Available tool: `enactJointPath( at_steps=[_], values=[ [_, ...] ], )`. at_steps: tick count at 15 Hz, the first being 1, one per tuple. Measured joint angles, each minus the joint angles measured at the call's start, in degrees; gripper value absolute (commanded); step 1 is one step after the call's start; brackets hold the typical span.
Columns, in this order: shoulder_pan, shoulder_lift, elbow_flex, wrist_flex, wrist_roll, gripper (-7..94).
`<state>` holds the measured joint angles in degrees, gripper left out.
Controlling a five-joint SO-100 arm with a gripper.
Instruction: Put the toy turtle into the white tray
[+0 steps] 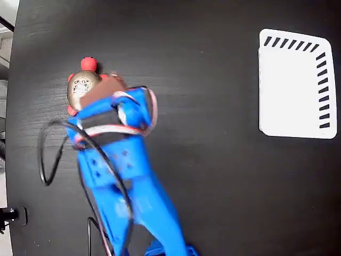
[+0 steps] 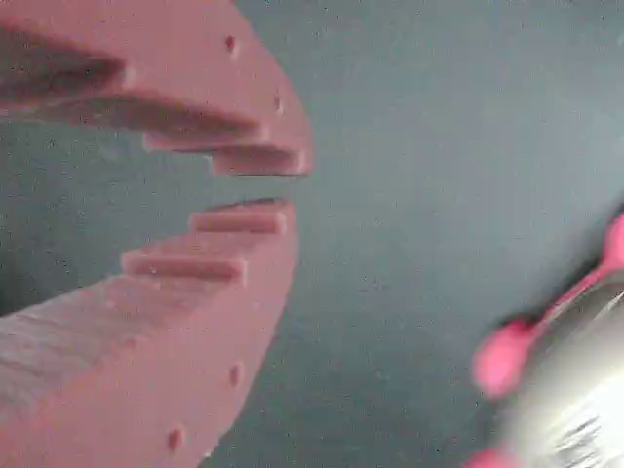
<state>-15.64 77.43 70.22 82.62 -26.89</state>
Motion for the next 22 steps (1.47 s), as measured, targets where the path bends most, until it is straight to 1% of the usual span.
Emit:
enactJointPath(
  at_steps=[3,4,6,8,10,11,12,13,16,18,22],
  values=[
    [-3.0,-7.1,-10.7,4.3,-5.4,0],
    [-4.0,-8.5,-13.5,5.0,-6.9,1],
    [-5.8,-11.3,-16.9,5.2,-11.4,17],
    [-6.8,-13.6,-20.0,5.2,-16.1,24],
    [-6.8,-17.4,-23.6,6.1,-20.9,36],
    [-6.4,-18.3,-24.7,6.2,-22.4,38],
    [-6.3,-18.4,-25.5,6.1,-23.6,46],
    [-6.5,-18.6,-25.9,5.8,-24.8,49],
    [-6.5,-21.6,-27.0,5.8,-27.5,49],
    [-6.3,-23.7,-27.0,5.4,-29.0,55],
    [-5.6,-27.6,-27.3,3.6,-30.0,55]
  ],
)
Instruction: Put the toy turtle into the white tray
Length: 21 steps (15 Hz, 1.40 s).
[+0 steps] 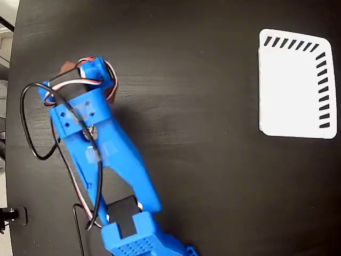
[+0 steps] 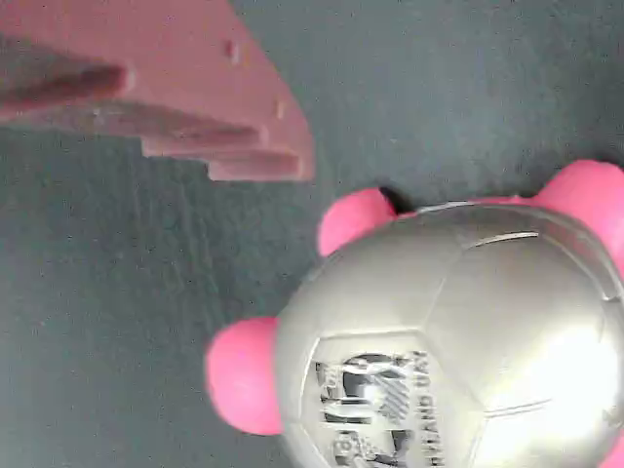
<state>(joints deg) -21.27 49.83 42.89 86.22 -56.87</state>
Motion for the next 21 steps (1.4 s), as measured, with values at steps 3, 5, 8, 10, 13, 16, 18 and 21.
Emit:
enactJointPath(
  at_steps=[3,5,8,10,13,16,18,21],
  values=[
    [0.2,-2.8,-0.6,-0.9,-0.8,55],
    [0.1,-4.1,-0.6,-1.2,-0.8,55],
    [-0.2,-6.0,-0.6,-2.3,-0.8,55],
    [-0.4,-7.2,-0.6,-2.9,-0.8,55],
    [-0.3,-8.8,-0.6,-5.2,-1.0,55],
    [-0.3,-11.4,-1.8,-5.9,-1.8,55],
    [-0.3,-13.0,-4.1,-5.5,-1.8,55],
    [-0.4,-13.2,-4.3,-5.9,-1.8,27]
  ],
)
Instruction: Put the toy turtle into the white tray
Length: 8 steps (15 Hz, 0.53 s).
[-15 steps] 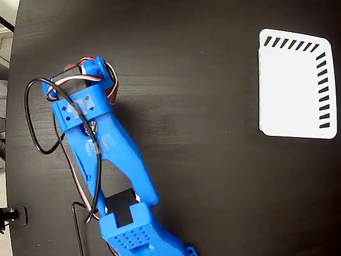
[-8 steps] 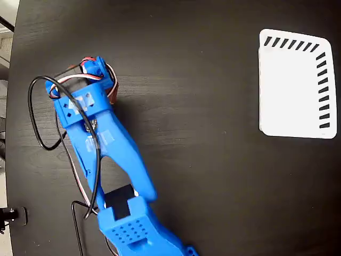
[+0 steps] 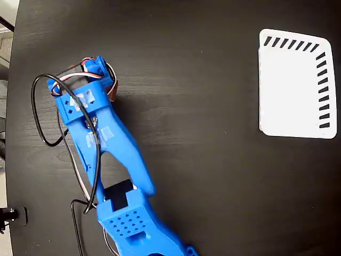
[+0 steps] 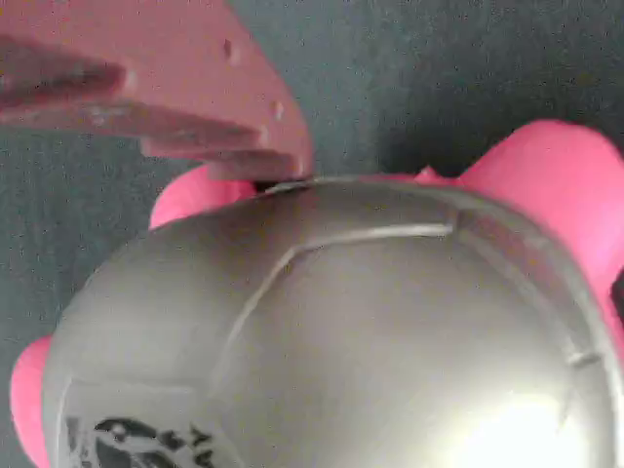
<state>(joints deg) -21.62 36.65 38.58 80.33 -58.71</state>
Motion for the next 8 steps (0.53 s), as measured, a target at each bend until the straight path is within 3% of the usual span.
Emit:
enactJointPath(
  at_steps=[2,3,8],
  values=[
    [-0.4,0.0,-0.1,-0.6,0.5,4],
    [-0.7,0.1,-0.3,-0.6,0.5,-2],
    [-1.1,0.1,-0.6,0.3,4.6,0]
  ],
)
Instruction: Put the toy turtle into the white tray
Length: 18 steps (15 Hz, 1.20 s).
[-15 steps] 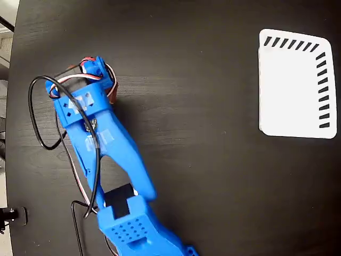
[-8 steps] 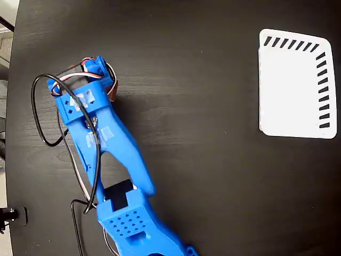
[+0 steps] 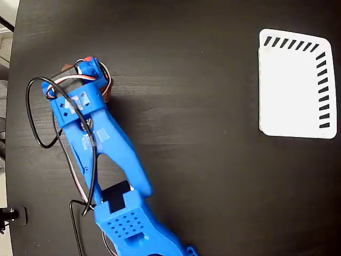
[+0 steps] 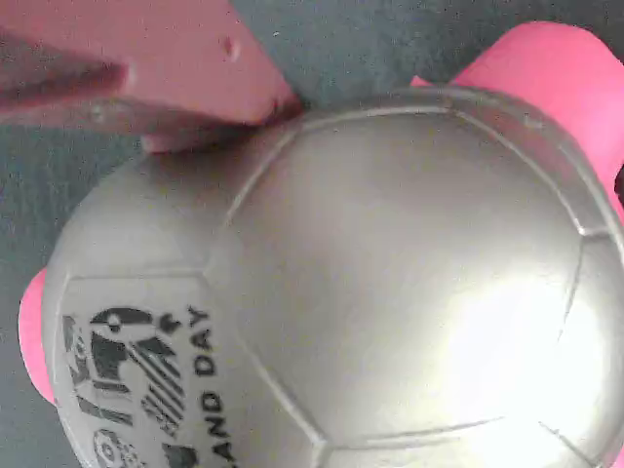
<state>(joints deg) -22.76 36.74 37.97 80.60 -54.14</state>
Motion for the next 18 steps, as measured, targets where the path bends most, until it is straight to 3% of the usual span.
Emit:
enactJointPath(
  at_steps=[4,9,14,18],
  values=[
    [0.4,4.9,1.7,4.2,5.6,0],
    [2.4,30.3,20.1,4.7,11.6,0],
    [12.5,56.7,39.4,3.3,17.7,0],
    [25.0,61.9,40.3,3.3,29.9,0]
  ],
)
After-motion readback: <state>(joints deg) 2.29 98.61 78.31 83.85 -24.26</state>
